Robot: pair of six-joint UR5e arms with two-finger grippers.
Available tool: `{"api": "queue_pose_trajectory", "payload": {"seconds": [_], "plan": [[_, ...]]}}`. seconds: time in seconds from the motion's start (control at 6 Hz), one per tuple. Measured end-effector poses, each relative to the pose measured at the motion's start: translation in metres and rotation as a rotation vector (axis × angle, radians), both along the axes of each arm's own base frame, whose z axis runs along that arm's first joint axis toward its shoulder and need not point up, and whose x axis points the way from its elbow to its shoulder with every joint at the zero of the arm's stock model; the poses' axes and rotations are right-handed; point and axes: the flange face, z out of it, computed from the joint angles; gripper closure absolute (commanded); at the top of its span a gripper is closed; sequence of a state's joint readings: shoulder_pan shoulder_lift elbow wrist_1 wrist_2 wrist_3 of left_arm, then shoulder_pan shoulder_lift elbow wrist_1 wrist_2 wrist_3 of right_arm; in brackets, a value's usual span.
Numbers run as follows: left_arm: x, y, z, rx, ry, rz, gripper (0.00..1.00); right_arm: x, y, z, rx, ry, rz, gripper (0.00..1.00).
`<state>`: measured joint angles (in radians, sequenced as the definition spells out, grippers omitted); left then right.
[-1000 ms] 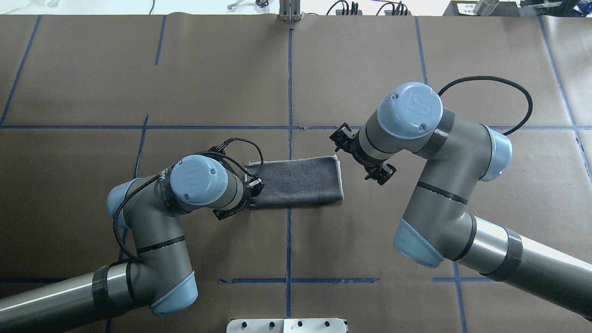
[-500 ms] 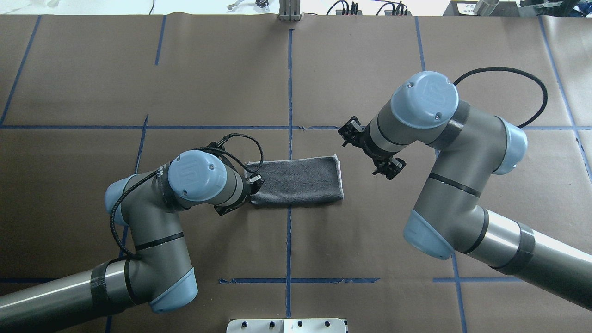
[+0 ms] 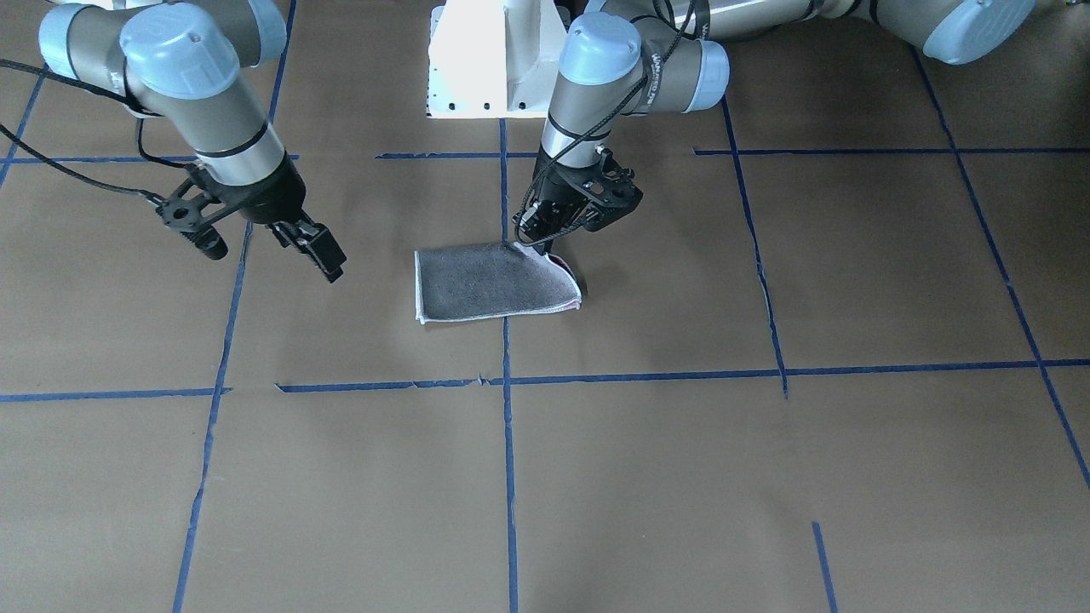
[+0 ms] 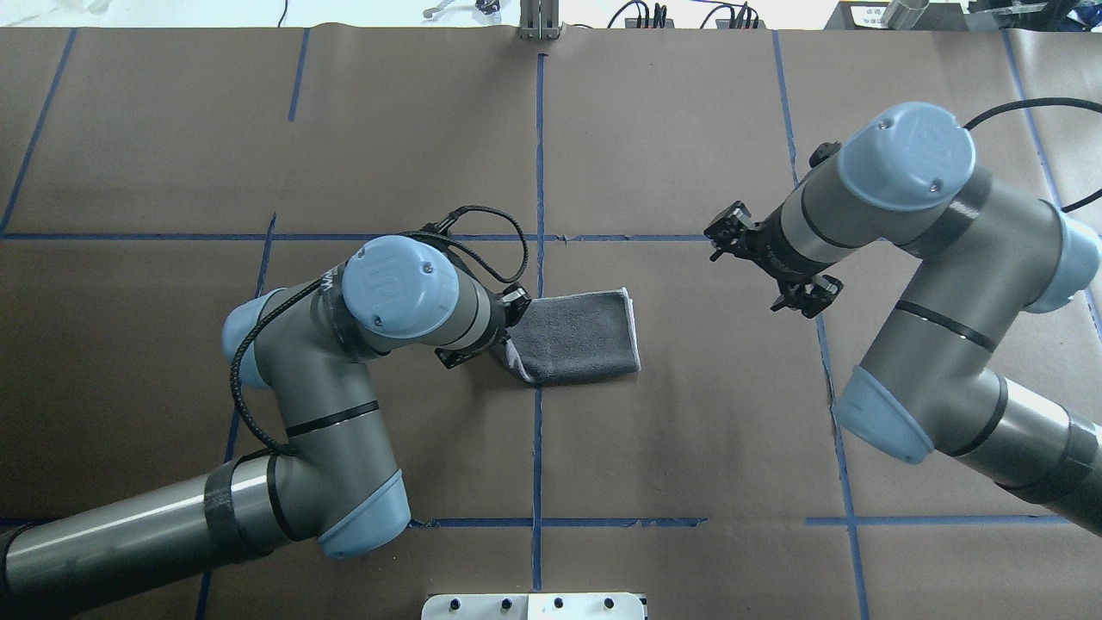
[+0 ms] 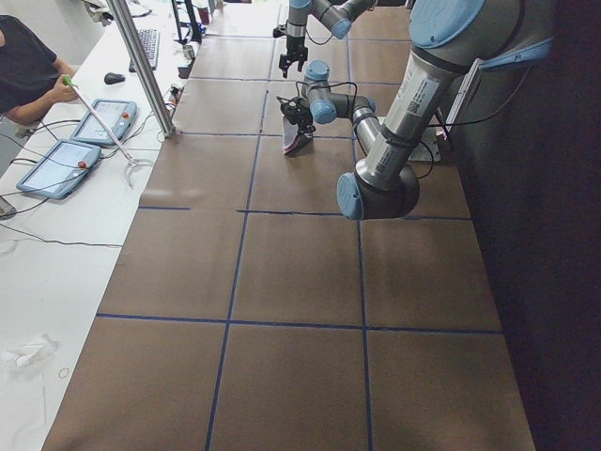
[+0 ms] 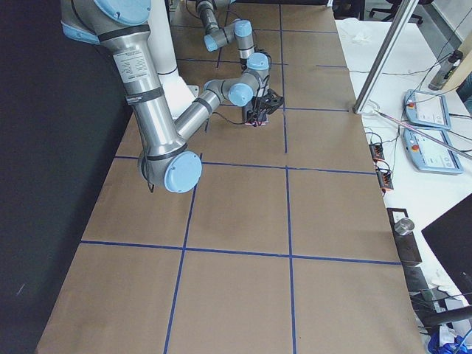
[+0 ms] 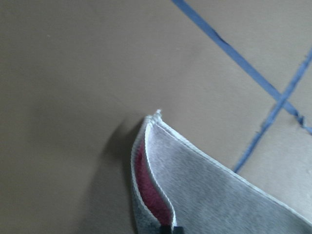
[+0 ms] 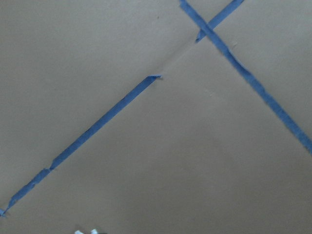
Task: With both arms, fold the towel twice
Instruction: 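Fold the held strip end over toward the other end with the left gripper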
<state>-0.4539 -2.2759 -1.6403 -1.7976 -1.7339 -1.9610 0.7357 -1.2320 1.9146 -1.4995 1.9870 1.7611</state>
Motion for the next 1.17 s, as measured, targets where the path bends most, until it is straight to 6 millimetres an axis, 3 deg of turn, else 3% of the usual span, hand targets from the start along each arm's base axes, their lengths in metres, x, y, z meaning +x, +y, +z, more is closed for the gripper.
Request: {"api": "queue_pose_trajectory", "payload": {"seconds": [0.33, 0.83, 1.0, 1.17], "plan": [[0.042, -0.014, -0.050, 0.010, 0.004, -0.003, 0.99, 0.023, 0.000, 0.020, 0.016, 0.023, -0.020, 0.00], [0.098, 0.002, -0.097, 0.058, -0.008, -0.023, 0.95, 0.029, 0.000, 0.026, 0.012, 0.030, -0.017, 0.00], [0.114, 0.009, -0.106, 0.070, -0.012, -0.026, 0.07, 0.032, 0.002, 0.029, 0.010, 0.033, -0.017, 0.00], [0.127, 0.013, -0.104, 0.097, -0.017, -0.023, 0.00, 0.034, 0.004, 0.031, 0.009, 0.035, -0.016, 0.00]]}}
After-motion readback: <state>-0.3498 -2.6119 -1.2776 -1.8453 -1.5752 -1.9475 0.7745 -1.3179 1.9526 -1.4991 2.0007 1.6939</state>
